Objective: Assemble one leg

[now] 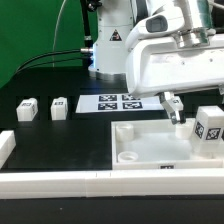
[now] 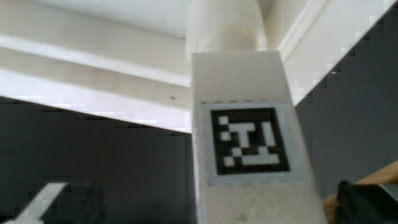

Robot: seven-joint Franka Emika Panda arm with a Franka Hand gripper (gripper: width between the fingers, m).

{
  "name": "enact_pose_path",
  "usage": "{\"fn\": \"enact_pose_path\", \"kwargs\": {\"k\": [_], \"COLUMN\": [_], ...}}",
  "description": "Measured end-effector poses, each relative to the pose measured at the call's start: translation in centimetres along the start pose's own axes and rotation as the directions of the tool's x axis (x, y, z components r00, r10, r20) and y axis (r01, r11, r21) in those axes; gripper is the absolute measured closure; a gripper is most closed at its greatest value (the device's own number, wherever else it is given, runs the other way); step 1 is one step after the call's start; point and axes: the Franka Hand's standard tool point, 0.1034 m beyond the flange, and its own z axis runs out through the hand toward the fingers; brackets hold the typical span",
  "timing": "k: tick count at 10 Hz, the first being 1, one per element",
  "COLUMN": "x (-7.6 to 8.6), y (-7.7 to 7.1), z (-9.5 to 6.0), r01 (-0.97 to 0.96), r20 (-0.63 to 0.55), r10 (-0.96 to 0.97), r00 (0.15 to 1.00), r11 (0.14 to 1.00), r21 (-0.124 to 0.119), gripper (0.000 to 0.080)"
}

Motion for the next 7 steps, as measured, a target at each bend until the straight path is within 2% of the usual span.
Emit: {"fn": "enact_pose_path", "kwargs": {"k": [4, 6, 7], "x": [0.96, 0.88, 0.93], "y": [0.25, -0.09, 0.00], "z": [-0.45, -0.44, -0.43], "r01": [0.001, 0.000, -0.001], "r20": [-0.011, 0.035, 0.029], "r10": [-0.001, 0.000, 0.001], "r00": [1.000, 0.999, 1.000], "r11": [1.000, 1.000, 1.000], "r21": [-0.004, 0.011, 0.009], "gripper": [0.0150, 0.0150, 0.0150]}}
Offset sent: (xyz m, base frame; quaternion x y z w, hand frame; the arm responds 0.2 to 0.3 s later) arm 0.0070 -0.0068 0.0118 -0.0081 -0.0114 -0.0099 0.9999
